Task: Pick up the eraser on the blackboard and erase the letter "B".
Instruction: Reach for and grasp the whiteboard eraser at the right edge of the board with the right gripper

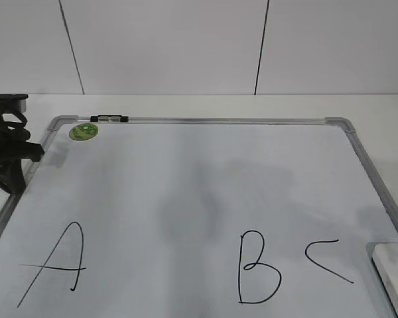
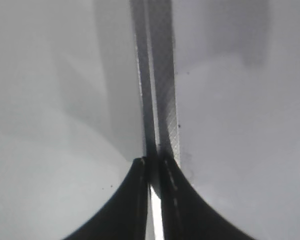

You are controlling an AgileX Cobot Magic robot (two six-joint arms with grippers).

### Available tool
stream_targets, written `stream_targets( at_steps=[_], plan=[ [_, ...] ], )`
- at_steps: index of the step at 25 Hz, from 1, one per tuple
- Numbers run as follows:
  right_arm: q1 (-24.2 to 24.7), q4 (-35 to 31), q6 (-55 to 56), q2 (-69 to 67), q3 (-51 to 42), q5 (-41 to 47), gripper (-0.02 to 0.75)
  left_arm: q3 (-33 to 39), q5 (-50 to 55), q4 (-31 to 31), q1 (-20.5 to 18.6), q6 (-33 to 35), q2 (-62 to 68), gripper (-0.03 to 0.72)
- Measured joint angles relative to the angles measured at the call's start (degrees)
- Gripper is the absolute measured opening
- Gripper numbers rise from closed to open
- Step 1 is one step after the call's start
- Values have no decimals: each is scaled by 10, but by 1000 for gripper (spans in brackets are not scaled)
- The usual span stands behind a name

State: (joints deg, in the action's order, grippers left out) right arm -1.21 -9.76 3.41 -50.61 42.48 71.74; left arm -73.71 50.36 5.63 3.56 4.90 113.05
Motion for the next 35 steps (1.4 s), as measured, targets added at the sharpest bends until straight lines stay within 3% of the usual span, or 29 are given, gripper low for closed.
stream_targets(
  at_steps=[24,35],
  plan=[
    [0,-13,-34,-236,1,-74,669,-1,1,0,0,0,0,25],
    [-31,2,-25,-300,1,-109,669,-1,3,0,0,0,0,25]
  ],
)
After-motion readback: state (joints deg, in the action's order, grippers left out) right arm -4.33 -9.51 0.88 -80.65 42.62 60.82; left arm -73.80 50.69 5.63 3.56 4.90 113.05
